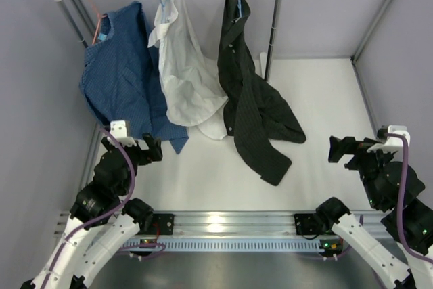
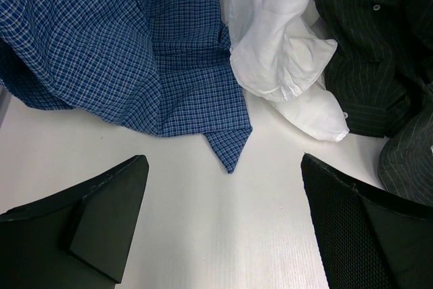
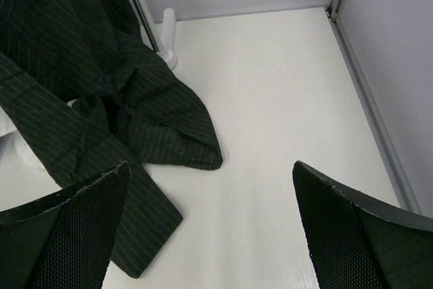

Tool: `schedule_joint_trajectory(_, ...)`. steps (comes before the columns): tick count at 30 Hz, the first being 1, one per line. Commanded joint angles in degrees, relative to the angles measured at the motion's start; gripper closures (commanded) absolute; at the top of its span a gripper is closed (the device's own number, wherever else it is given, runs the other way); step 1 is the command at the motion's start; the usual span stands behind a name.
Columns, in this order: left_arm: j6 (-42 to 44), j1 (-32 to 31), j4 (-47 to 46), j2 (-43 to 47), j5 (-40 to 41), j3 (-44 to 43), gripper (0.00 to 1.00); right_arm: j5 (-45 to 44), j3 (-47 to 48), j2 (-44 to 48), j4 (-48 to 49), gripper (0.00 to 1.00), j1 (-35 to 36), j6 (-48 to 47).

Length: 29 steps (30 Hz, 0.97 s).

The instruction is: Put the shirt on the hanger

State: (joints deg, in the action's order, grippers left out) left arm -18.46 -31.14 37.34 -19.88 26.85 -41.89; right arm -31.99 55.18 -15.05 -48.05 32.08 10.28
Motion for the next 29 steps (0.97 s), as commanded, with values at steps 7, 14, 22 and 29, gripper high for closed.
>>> schedule_joint_trajectory(7,0.09,0.29,-0.78,0.98,-0.57,0.23,0.02,-1.41,0.72,-1.56,-1.78,0.01,-0.35,1.67)
schedule_joint_trajectory(14,0.09,0.2,-0.87,1.42,-1.01,0.32,0.02,-1.06,0.72,-3.23,-1.69,0.01,-0.43,1.58)
schedule_joint_trajectory(22,0.26,0.11,-1.04,1.77,-1.98,0.49,0.02,-0.97,0.72,-2.27,-1.69,0.01,-0.43,1.49)
schedule_joint_trajectory(29,0.53,0.02,-1.31,1.86,-2.59,0.58,0.02,-0.97,0.72,-4.02,-1.69,0.0,-0.43,1.76)
